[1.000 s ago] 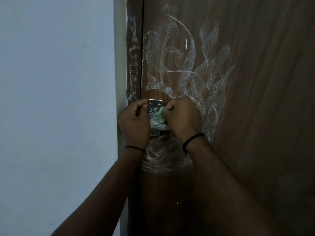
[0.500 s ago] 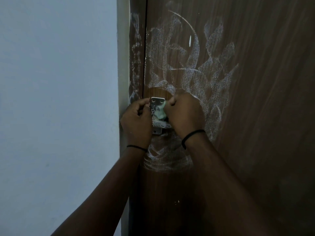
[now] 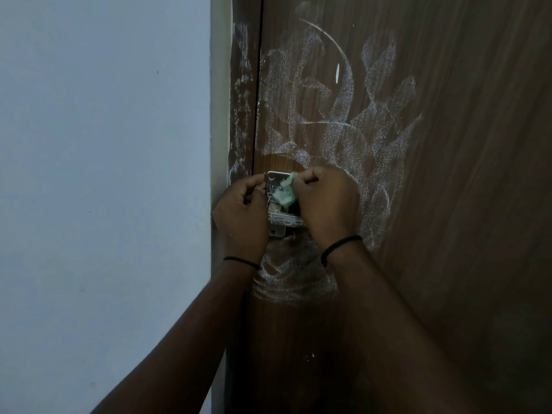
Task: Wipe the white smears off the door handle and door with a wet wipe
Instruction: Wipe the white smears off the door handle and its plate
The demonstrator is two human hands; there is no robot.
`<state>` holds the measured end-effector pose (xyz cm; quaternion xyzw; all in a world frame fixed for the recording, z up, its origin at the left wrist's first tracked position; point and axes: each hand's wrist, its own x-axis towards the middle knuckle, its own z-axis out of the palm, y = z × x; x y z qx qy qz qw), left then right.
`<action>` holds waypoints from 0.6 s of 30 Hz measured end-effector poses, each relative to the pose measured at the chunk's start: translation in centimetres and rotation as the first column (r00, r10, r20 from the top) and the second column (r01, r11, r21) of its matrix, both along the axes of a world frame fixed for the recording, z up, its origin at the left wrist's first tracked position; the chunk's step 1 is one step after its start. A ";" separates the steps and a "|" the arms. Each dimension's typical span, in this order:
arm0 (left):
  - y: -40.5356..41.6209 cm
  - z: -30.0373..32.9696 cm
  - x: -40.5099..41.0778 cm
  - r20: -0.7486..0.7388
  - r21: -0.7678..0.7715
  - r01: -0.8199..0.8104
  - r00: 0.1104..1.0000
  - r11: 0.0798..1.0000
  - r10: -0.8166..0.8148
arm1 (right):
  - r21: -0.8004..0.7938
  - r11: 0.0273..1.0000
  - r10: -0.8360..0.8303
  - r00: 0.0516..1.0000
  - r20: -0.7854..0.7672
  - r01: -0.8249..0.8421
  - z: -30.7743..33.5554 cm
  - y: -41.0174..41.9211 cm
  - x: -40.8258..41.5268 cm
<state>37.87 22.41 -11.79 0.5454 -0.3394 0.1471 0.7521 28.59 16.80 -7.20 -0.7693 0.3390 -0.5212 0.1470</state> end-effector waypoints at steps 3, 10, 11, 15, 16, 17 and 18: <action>0.1 0.0 -0.2 0.026 0.010 -0.022 0.999 1.000 0.022 | -0.043 0.998 0.035 0.999 0.003 -0.035 0.0 0.1 -0.1; 0.0 -0.1 -0.2 0.051 0.018 -0.069 0.996 0.997 0.068 | 0.077 0.996 0.051 0.974 -0.221 -0.035 0.2 -0.7 -0.1; -0.1 -0.1 -0.3 0.059 0.020 -0.077 0.995 0.997 0.075 | 0.045 0.998 0.040 0.990 -0.138 -0.034 -0.1 -0.5 0.0; 0.0 0.1 -0.5 0.107 0.019 -0.097 0.990 0.995 0.095 | -0.201 0.975 0.116 0.987 0.115 -0.091 -0.3 0.1 0.5; 0.0 0.2 -0.6 0.130 0.015 -0.108 0.986 0.994 0.106 | -0.267 0.957 0.137 0.987 0.079 -0.111 -0.2 0.2 0.7; 0.1 0.3 -0.7 0.158 0.012 -0.125 0.980 0.992 0.121 | -0.322 0.936 0.160 0.987 0.024 -0.144 0.1 0.2 0.8; 0.3 0.5 -0.8 0.192 0.012 -0.143 0.972 0.990 0.138 | -0.358 0.914 0.193 0.981 -0.035 -0.193 0.5 0.1 0.9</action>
